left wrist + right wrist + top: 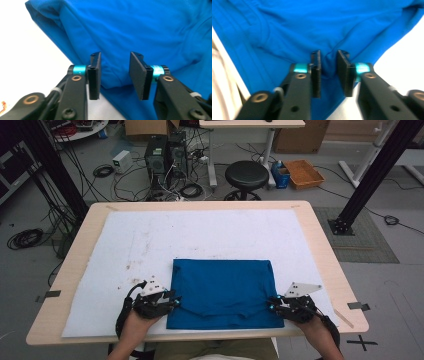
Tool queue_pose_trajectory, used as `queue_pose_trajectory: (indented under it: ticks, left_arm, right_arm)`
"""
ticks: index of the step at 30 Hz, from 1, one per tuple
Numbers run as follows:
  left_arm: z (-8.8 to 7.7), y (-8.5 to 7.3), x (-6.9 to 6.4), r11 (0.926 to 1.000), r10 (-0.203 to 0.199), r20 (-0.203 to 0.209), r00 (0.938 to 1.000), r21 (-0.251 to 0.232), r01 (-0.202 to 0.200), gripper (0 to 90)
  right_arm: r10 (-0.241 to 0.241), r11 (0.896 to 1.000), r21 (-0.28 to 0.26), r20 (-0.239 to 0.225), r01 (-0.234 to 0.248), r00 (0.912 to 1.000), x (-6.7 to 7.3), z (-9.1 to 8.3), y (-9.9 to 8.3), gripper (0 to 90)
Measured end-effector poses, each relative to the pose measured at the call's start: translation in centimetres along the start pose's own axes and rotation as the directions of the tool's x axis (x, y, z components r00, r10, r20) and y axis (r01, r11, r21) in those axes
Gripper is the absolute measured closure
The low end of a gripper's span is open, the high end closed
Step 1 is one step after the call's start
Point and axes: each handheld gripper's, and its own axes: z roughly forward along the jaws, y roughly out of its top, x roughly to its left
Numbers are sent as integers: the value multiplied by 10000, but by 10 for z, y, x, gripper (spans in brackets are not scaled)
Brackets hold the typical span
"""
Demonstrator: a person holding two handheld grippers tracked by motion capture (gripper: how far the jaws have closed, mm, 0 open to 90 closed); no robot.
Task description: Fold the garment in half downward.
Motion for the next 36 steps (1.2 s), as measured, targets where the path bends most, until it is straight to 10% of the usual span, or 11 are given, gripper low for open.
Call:
queue_pose_trajectory:
  ticks: [3, 10, 19, 25, 31, 33, 36]
  left_arm:
    - [0, 0, 1, 9997, -215, -134, 9997, -67, 214, 724]
    - [0, 2, -9, 9980, 624, -680, 9957, -22, -627, 874]
    - [-25, 7, -8, 9873, -745, 939, 9928, -1334, 867, 876]
    - [-41, -10, -15, 9893, -930, 1518, 9840, -975, 1085, 877]
    - [-36, -19, -18, 9960, -891, 1421, 9858, 31, 895, 875]
    - [-31, -21, -19, 9964, -796, 1455, 9861, 408, 744, 863]
    - [-30, -16, -20, 9964, -844, 1418, 9863, 29, 849, 607]
  right_arm:
    - [-95, 10000, 17, -31, 95, 10000, 1, 0, 0, 812]
    - [-157, 9999, -19, 3, 157, 9999, 1, 1, 0, 824]
    - [-66, 9966, -822, -168, 52, 9998, 1, -15, 3, 859]
    - [46, 9965, -830, -696, -104, 9976, 1, -35, -1, 861]
    - [-74, 9993, 351, -656, 97, 9978, 10, -26, -8, 859]
    - [23, 9986, 523, -674, 12, 9977, 9, -23, -9, 841]
    - [513, 9985, 253, -804, -494, 9954, 2, -26, -10, 636]
